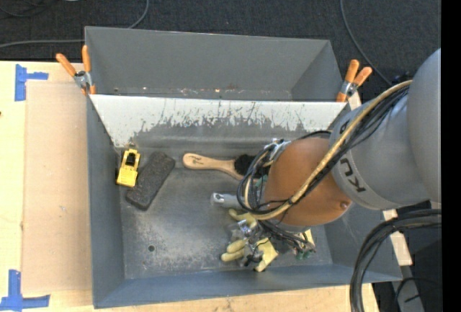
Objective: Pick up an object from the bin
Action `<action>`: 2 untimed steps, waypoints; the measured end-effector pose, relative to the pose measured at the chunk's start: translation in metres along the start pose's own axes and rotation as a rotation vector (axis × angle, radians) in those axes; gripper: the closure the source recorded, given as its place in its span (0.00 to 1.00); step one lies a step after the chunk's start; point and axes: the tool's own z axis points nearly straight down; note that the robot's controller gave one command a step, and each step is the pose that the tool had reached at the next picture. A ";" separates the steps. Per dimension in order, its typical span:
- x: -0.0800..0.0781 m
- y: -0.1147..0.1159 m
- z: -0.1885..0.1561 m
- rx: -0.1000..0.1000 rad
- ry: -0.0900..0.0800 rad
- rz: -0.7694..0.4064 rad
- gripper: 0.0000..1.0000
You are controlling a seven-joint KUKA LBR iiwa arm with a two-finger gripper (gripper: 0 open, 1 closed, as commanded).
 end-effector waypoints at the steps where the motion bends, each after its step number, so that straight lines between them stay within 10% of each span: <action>1: 0.000 0.000 0.000 0.000 0.000 0.001 1.00; 2: 0.000 0.000 0.000 -0.001 0.001 0.009 1.00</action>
Offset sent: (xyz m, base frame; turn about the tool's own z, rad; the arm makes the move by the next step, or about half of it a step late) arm 0.0012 0.0006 0.0006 0.0163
